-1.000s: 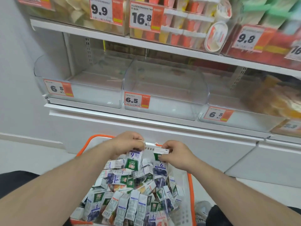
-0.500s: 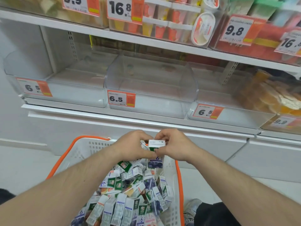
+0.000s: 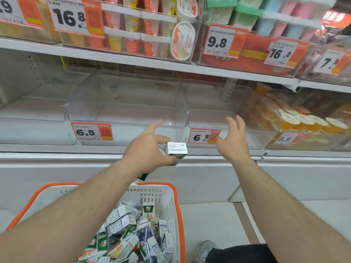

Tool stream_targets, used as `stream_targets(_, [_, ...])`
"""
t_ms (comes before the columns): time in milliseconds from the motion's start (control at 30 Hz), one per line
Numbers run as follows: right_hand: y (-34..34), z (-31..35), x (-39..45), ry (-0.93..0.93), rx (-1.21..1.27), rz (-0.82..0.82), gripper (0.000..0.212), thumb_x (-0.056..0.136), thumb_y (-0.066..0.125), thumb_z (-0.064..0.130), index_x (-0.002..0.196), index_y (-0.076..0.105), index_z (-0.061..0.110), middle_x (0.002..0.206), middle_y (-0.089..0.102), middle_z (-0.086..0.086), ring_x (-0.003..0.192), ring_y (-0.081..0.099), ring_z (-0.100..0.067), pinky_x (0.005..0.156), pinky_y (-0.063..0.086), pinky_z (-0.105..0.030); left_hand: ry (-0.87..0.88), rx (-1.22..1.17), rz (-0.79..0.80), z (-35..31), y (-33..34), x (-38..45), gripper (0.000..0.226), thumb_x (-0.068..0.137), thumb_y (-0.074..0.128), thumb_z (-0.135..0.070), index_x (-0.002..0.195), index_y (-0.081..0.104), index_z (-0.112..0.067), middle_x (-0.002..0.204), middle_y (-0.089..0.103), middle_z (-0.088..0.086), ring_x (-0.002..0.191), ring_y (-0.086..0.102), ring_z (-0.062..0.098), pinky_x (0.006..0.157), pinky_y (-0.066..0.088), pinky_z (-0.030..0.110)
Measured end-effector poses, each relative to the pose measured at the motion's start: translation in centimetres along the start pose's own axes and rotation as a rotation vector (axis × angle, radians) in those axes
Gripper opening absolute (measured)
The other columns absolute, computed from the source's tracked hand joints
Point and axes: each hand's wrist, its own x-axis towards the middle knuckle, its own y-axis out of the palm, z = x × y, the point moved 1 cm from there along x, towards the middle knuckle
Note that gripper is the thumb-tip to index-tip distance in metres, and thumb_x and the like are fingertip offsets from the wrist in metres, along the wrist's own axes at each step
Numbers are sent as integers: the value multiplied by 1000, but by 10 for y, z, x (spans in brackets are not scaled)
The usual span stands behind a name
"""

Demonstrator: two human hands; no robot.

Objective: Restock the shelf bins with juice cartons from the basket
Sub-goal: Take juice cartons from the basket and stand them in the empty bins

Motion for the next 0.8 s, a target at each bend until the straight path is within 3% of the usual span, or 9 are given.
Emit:
stream_targets(67, [4,-14,15,-18,-28,100,65,91,56,14,151,31,17,163,13,2,140,36,-26,109,35,-38,-18,36,-16,-7,4,10,43,65,78,-55,105,70,-45,160,12,-19,123,51,8,89,46,29])
stream_targets(133, [9,-24,23,-56,-41,138,56,93,54,10,147,38,13,157,27,-4,137,39,-29,113,32,-40,-58,83,-1,-7,8,20,46,67,77,-55,110,69,-43,161,13,-16,127,49,10,93,46,31])
stream_targets(300, [11,-32,32,-68,78,-15,26,99,46,6,119,62,8,126,51,-7,112,54,-28,90,37,-27,-102,101,18,3,14,29,41,70,80,-48,109,70,-40,154,24,-21,119,52,11,83,44,28])
stream_targets(500, [2,-25,32,-126,75,-122,22,100,45,10,109,65,10,116,55,-5,104,54,-25,88,38,-29,-78,89,18,12,11,31,45,70,81,-48,112,69,-40,151,26,-24,116,52,7,85,46,29])
stream_targets(700, [0,-29,21,-113,-4,-67,23,99,45,9,109,65,9,114,55,-7,106,54,-30,92,41,-37,-51,132,78,13,7,26,41,69,80,-44,108,71,-41,155,19,-24,107,56,7,83,51,33])
stream_targets(800, [-3,-27,15,-89,-7,-52,23,99,45,9,107,66,10,112,55,-5,106,54,-30,93,42,-37,-50,139,88,11,3,25,44,71,79,-43,113,69,-40,155,19,-23,112,54,6,83,50,32])
